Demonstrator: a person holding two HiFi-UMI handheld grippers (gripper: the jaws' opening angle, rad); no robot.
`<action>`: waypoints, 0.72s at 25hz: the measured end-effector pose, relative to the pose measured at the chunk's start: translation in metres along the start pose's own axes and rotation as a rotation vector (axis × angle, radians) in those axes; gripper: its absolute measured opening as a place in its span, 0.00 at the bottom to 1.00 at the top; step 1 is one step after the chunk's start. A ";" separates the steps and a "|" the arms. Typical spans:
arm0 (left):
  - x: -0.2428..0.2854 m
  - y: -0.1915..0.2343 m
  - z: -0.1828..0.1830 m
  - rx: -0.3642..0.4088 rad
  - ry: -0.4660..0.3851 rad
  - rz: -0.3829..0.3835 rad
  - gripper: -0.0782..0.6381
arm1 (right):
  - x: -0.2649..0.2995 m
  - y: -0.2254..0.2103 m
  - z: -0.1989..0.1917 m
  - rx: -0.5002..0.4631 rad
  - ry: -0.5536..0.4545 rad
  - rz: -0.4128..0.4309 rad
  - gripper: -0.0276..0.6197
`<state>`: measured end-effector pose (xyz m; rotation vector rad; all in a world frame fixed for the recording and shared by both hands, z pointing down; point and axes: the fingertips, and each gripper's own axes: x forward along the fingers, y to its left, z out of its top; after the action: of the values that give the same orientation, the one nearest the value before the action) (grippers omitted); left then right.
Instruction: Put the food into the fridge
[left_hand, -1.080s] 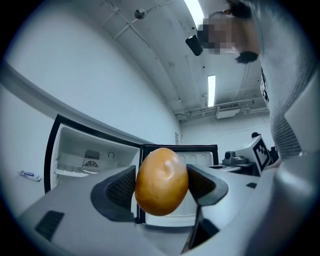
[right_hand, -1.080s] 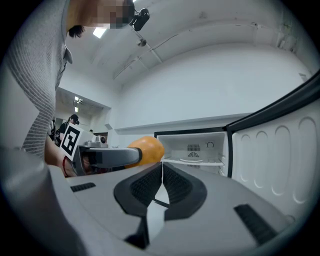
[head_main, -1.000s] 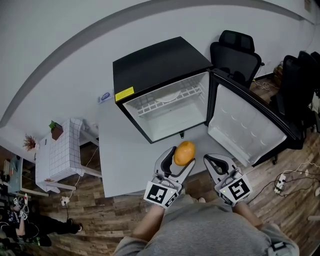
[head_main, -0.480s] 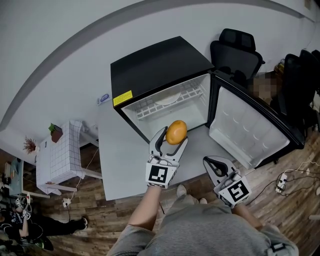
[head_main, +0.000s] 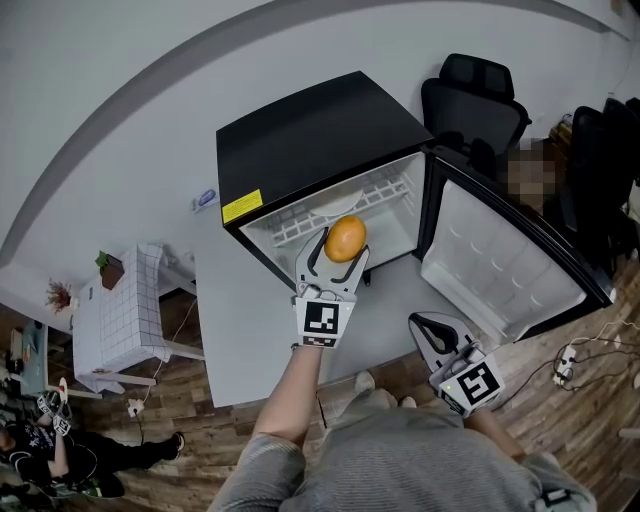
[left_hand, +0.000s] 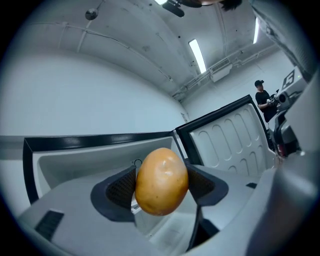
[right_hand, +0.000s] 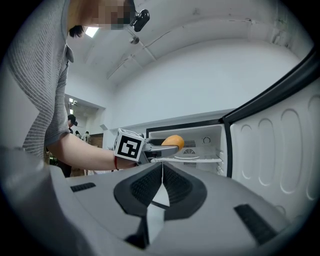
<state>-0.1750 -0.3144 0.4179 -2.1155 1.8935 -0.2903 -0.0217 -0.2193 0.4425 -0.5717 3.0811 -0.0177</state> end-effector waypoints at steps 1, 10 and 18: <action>0.004 0.003 -0.003 0.012 0.009 0.005 0.57 | 0.002 -0.001 -0.001 0.000 0.005 0.003 0.06; 0.040 0.034 -0.039 0.090 0.148 0.063 0.57 | 0.025 -0.015 -0.009 0.003 0.013 -0.001 0.06; 0.073 0.060 -0.055 0.107 0.214 0.085 0.57 | 0.044 -0.021 -0.012 0.017 0.013 0.009 0.06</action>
<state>-0.2415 -0.3969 0.4459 -1.9967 2.0278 -0.6076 -0.0548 -0.2546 0.4543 -0.5592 3.0925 -0.0476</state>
